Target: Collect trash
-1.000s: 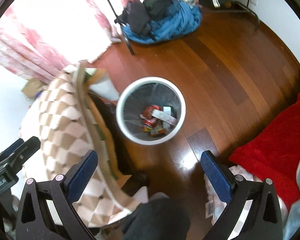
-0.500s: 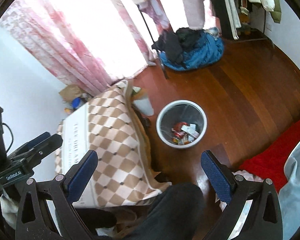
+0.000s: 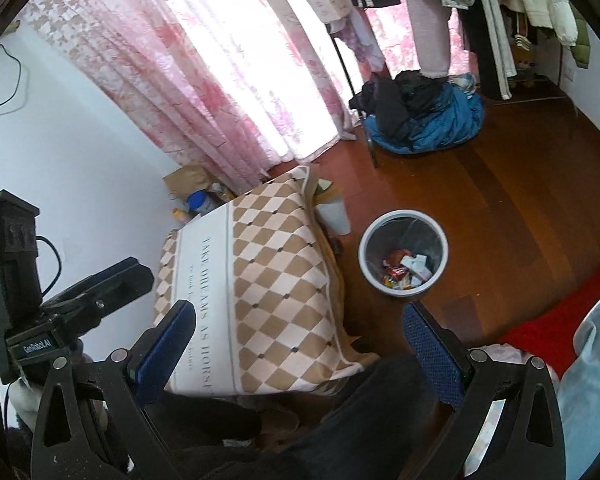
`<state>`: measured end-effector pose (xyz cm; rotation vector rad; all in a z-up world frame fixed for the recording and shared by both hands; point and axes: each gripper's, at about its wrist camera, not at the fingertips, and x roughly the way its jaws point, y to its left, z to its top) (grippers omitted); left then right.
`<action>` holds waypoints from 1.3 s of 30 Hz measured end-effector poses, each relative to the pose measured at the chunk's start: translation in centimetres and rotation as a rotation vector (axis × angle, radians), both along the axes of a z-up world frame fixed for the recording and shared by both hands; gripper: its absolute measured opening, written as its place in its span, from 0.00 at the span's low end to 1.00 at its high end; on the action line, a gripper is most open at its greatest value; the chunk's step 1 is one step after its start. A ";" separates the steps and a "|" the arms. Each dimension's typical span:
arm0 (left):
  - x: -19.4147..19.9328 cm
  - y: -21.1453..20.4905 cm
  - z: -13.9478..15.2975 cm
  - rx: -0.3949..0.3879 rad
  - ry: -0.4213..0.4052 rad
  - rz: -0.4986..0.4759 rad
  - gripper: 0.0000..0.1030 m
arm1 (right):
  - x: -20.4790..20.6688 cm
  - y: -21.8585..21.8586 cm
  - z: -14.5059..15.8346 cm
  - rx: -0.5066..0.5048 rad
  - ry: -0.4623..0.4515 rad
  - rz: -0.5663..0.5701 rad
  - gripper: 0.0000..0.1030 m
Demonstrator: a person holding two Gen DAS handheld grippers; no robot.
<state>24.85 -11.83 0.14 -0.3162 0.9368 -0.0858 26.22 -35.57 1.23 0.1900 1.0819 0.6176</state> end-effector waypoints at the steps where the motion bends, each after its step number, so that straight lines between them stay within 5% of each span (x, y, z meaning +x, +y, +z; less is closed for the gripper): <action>1: -0.1 0.0 0.1 0.002 0.002 -0.001 1.00 | -0.1 0.2 0.1 -0.002 0.000 0.004 1.00; 39: -1.3 0.6 0.6 -0.047 0.013 0.006 1.00 | -1.0 0.9 1.7 -0.040 -0.005 0.032 1.00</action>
